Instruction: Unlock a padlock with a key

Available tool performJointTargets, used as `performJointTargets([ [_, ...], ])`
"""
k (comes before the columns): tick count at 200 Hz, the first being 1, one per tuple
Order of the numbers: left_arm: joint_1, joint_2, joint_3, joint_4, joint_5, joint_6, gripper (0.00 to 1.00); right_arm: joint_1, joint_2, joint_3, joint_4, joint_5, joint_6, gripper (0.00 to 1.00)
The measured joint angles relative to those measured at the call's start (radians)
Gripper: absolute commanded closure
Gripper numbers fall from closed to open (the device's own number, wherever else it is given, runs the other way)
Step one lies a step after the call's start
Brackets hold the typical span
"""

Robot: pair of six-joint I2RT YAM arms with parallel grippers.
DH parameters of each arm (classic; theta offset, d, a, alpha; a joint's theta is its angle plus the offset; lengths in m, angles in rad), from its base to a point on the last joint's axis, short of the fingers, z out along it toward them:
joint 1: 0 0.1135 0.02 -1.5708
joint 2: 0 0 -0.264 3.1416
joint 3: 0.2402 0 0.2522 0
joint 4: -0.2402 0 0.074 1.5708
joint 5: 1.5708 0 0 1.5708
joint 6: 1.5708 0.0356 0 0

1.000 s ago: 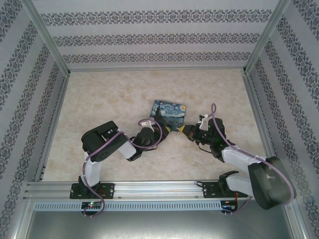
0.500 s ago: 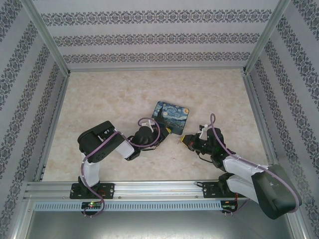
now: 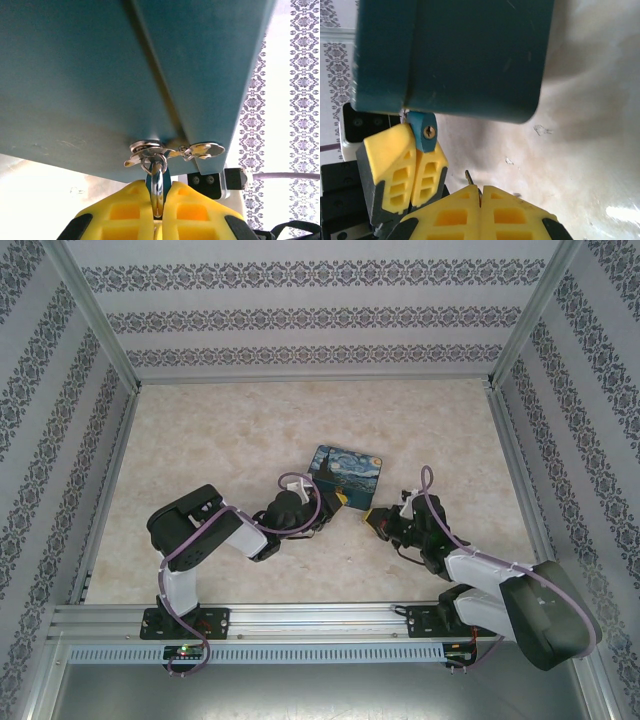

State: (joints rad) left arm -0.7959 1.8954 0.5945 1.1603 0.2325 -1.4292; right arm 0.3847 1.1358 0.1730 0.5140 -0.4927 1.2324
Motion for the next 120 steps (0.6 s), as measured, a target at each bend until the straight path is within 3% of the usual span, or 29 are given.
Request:
performJointTargets([
  [120,0.0,0.0,0.014,0.038,0.027,-0.034,1.0,0.006,-0.008,0.031,0.003,0.019,0.023,1.0],
])
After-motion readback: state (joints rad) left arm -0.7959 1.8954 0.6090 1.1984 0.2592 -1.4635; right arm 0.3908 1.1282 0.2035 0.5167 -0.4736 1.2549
